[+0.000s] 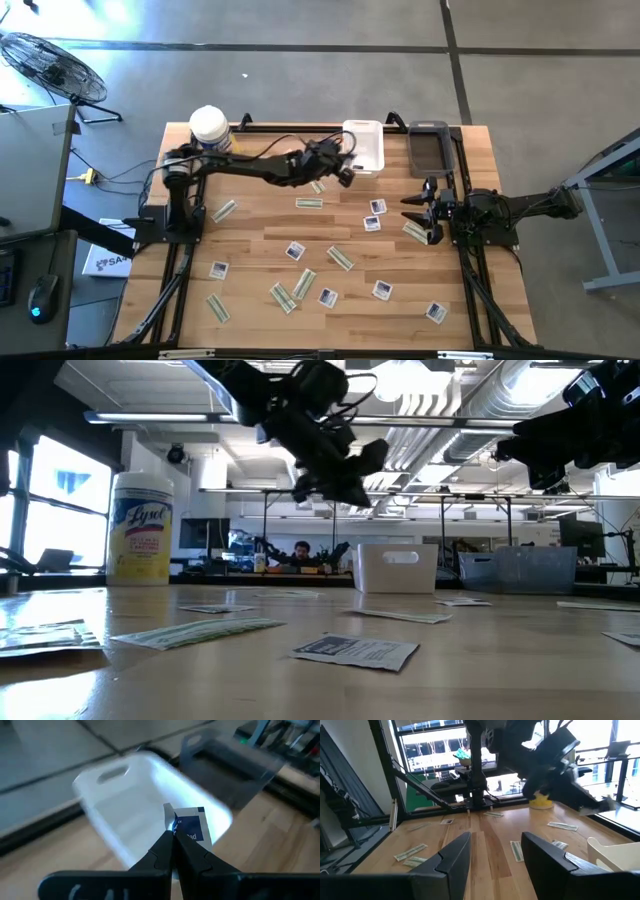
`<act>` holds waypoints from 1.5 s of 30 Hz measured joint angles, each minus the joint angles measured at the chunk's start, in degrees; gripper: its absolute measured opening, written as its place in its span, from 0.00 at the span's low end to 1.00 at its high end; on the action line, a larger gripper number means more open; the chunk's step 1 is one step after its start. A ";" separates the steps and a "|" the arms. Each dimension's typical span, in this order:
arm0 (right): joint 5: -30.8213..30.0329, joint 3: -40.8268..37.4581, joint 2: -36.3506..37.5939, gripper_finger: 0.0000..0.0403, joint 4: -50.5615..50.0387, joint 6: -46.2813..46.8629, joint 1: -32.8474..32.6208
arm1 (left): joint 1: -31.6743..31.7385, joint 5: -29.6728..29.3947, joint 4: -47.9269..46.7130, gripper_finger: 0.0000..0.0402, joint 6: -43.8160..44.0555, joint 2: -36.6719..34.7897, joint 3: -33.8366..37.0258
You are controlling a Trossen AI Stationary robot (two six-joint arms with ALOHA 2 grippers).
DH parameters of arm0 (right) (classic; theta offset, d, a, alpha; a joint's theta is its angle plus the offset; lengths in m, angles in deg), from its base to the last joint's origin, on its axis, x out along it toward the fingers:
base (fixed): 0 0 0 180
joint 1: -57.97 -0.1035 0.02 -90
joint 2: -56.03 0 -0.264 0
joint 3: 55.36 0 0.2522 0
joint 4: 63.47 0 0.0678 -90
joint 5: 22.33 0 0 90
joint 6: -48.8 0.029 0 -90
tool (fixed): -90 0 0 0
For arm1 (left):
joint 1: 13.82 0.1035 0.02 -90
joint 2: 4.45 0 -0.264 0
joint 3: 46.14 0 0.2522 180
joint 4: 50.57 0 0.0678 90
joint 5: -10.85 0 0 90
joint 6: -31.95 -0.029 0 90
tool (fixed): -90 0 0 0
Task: Pick & Place First Aid Supplies
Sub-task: Put the blue alcohol pad into the white bin
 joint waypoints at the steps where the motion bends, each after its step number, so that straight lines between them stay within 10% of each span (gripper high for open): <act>1: -0.04 0.00 -0.05 0.42 0.07 0.00 0.00 | -0.01 -0.04 -0.30 0.02 -1.07 1.24 -1.64; 21: -0.03 0.02 -1.16 0.42 -0.15 -0.01 0.01 | 1.88 1.39 -4.82 0.03 -3.72 14.46 -14.11; 32: -0.04 0.01 -1.16 0.42 -0.09 0.00 0.00 | 1.86 4.04 -6.14 0.36 -3.57 14.45 -14.11; 45: -0.04 0.01 -1.20 0.42 -0.17 0.00 0.01 | -2.05 -5.98 -33.59 0.29 -7.91 -4.17 -11.34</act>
